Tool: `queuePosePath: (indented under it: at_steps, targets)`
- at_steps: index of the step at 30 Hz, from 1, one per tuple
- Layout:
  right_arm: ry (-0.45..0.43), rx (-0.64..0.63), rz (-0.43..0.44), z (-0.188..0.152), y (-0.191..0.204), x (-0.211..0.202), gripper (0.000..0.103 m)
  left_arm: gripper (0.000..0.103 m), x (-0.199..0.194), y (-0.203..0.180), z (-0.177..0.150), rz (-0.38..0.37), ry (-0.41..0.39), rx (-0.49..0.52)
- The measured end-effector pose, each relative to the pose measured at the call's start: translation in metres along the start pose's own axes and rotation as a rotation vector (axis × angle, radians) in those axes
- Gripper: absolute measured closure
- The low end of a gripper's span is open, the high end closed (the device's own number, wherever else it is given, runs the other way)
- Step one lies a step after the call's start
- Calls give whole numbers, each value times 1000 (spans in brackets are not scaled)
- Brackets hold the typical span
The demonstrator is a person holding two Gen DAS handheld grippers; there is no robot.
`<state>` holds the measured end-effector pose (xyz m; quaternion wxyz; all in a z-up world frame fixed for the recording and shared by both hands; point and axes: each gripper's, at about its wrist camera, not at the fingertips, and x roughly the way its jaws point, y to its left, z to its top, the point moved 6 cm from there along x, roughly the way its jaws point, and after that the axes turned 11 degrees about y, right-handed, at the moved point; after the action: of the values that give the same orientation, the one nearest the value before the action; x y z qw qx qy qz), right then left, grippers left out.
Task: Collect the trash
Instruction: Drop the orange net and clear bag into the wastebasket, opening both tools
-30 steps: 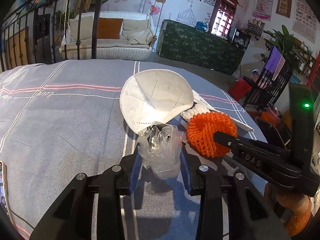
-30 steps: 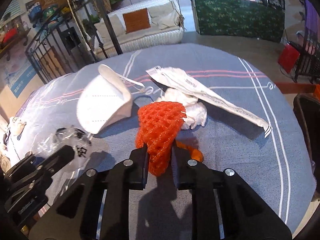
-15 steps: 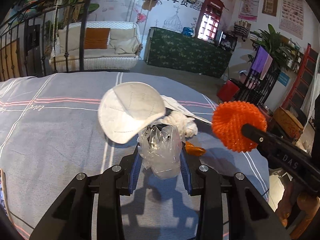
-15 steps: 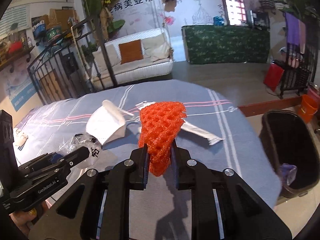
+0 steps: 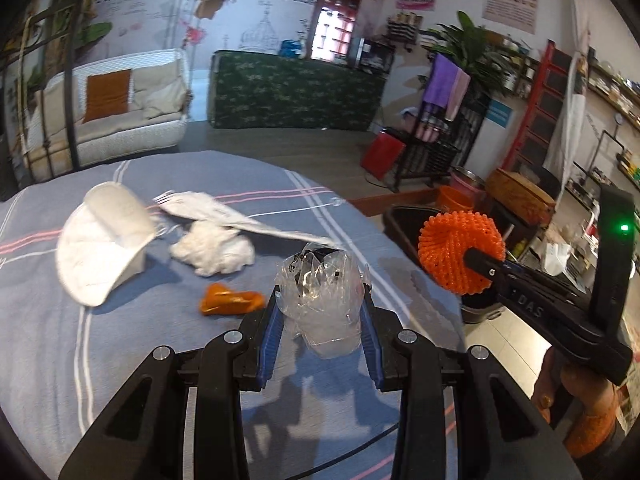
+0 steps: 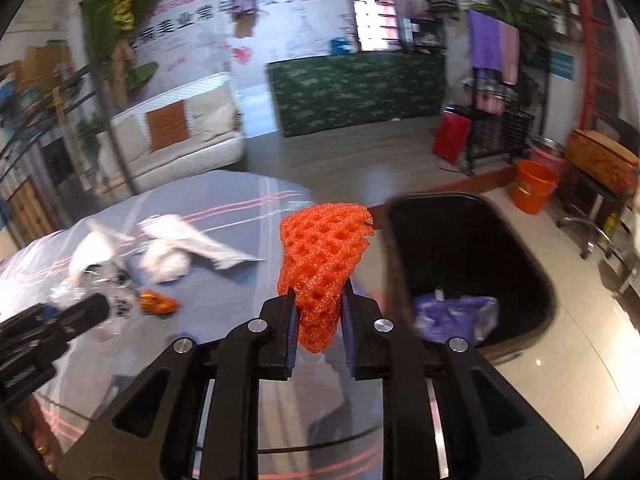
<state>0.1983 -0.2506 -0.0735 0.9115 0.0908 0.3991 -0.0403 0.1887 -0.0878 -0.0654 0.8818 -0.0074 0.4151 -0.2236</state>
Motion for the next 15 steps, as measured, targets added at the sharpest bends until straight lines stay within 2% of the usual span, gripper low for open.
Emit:
queuePosePath:
  at_steps: [9, 12, 15]
  targets:
    - [17, 101, -122, 2, -77, 24, 84, 68, 28, -49, 8, -84, 39, 82]
    - [43, 117, -167, 5, -101, 43, 84, 68, 37, -61, 9, -105, 60, 103]
    - [80, 159, -157, 7, -122, 64, 84, 68, 45, -77, 9, -120, 73, 128]
